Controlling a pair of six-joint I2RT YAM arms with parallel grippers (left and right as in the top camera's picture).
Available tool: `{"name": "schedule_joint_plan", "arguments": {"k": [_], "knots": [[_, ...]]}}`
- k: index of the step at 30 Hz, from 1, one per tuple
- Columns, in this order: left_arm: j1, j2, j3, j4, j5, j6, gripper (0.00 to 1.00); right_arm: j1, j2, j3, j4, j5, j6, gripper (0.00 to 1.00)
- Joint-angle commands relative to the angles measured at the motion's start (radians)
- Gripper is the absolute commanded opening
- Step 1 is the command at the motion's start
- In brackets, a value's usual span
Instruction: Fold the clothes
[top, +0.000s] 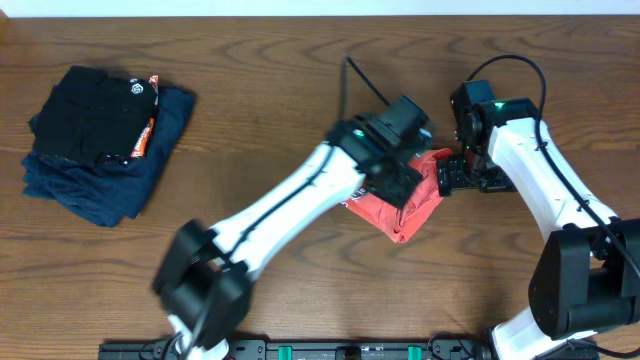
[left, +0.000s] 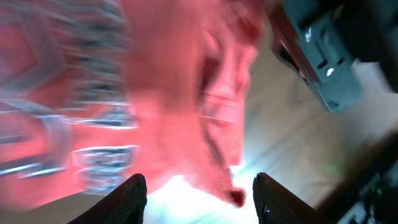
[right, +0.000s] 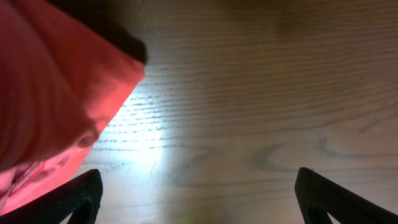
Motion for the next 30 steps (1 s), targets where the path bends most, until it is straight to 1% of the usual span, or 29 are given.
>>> {"name": "schedule_joint_plan", "arguments": {"k": [1, 3, 6, 8, 10, 13, 15, 17, 23, 28, 30], "knots": [[0.089, -0.126, 0.016, -0.006, -0.140, 0.026, 0.58, -0.023, -0.010, 0.013, 0.016, 0.003, 0.021, 0.98], [0.144, -0.145, 0.016, 0.002, -0.153, 0.026, 0.61, -0.030, -0.010, 0.014, 0.029, 0.003, 0.021, 0.98], [0.227, -0.138, 0.015, 0.016, -0.153, 0.023, 0.61, -0.047, -0.016, 0.044, 0.038, -0.005, 0.022, 0.98], [0.272, -0.119, 0.015, 0.031, -0.153, 0.023, 0.61, -0.057, -0.027, 0.092, 0.037, -0.051, 0.019, 0.99], [0.304, -0.090, 0.015, 0.050, -0.153, 0.023, 0.61, -0.058, -0.046, 0.159, 0.046, -0.166, -0.027, 0.99], [0.320, -0.045, 0.015, 0.071, -0.149, 0.024, 0.61, -0.055, -0.059, 0.247, 0.074, -0.399, -0.140, 0.96], [0.321, -0.009, 0.015, 0.079, -0.148, 0.024, 0.61, -0.053, -0.060, 0.275, 0.092, -0.516, -0.176, 0.89], [0.319, 0.029, 0.015, 0.083, -0.133, 0.024, 0.61, -0.047, -0.058, 0.272, 0.133, -0.596, -0.186, 0.79], [0.318, 0.150, 0.015, 0.088, -0.035, 0.024, 0.61, -0.021, 0.001, 0.193, 0.192, -0.610, -0.156, 0.64], [0.316, 0.231, 0.015, 0.082, -0.028, 0.023, 0.62, -0.010, 0.074, 0.080, 0.195, -0.675, -0.156, 0.47], [0.315, 0.262, 0.015, 0.069, -0.018, 0.023, 0.62, -0.002, 0.098, 0.011, 0.195, -0.670, -0.156, 0.41]]}}
